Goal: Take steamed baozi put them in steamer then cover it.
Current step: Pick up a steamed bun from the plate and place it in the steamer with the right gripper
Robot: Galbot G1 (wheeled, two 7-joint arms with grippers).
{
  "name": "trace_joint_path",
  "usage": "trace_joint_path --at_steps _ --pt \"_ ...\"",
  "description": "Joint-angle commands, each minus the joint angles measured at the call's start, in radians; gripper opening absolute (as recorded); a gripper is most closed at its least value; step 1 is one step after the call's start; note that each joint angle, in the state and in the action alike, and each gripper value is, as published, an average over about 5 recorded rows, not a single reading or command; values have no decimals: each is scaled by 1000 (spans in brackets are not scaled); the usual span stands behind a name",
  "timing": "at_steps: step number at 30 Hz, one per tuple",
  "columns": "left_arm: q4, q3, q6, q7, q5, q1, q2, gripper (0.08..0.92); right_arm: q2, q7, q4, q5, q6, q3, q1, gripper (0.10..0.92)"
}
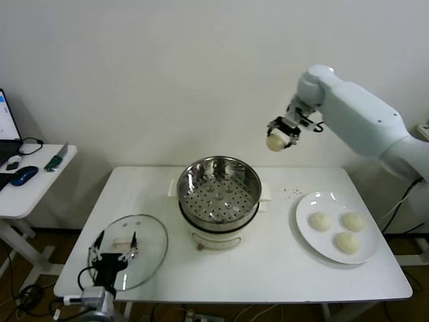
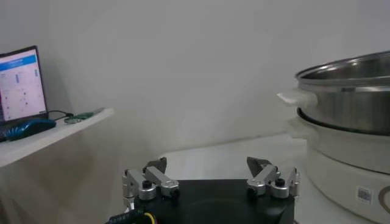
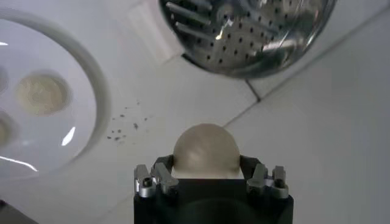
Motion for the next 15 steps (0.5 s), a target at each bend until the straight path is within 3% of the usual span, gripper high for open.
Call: trace_joint_path --at_steps 1,15 --pt "-12 1 9 2 1 12 2 823 224 16 112 -122 134 -108 28 712" --pt "-41 -10 7 -8 -2 47 7 823 330 72 5 -391 209 -33 -175 713"
